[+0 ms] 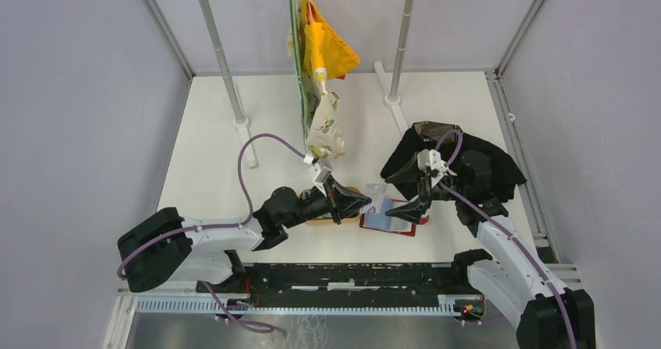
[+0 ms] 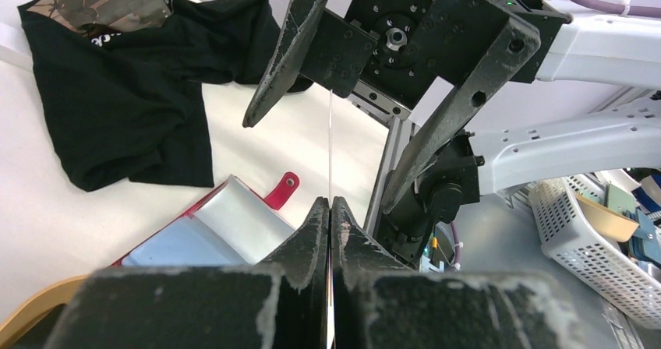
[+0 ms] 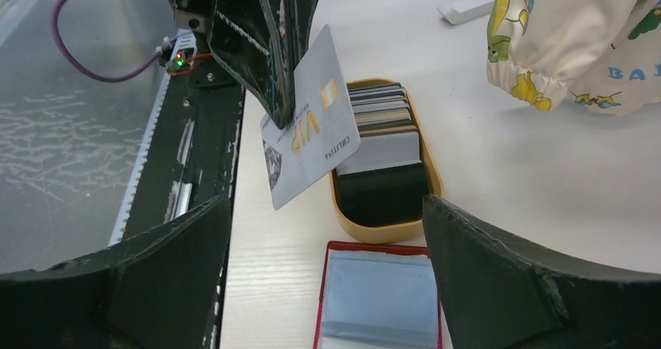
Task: Put the credit cards into the card holder
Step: Pick up the credit card from the storage box.
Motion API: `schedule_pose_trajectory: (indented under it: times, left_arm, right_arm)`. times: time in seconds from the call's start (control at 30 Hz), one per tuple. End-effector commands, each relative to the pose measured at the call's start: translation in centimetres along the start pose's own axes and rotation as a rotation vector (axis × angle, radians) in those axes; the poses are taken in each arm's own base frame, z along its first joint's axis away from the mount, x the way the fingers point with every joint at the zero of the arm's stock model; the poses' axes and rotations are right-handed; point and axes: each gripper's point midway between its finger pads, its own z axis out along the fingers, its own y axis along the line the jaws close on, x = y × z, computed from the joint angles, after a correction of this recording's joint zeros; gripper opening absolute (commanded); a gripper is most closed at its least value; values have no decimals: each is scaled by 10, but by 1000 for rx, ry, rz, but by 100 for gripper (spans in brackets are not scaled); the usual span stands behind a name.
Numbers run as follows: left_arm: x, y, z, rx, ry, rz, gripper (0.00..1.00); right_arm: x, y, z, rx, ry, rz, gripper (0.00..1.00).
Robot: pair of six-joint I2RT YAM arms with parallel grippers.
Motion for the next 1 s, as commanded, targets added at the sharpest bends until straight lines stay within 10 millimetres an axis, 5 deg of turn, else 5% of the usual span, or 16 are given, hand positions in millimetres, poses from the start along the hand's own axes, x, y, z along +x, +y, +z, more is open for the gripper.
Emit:
schedule_pose_trajectory:
  times: [0.0, 0.2, 0.57, 0.9, 0.97]
  left_arm:
    - [-26, -19, 7, 96, -112, 93, 2]
    - [-19, -20, 15, 113, -90, 93, 2]
    - [-10, -10, 20, 74, -57, 71, 6]
    - [-7, 48, -9, -299, 46, 132, 62]
    - [-7, 56, -19, -360, 54, 117, 81]
  right_arm:
    - [-22, 3, 1, -9, -54, 74, 97]
    - [-27, 2, 1, 0, -69, 107, 80]
    - [-25, 0, 2, 19, -77, 135, 0]
    - [-1, -18, -12, 90, 82, -55, 0]
    - [4, -29, -17, 149, 124, -62, 0]
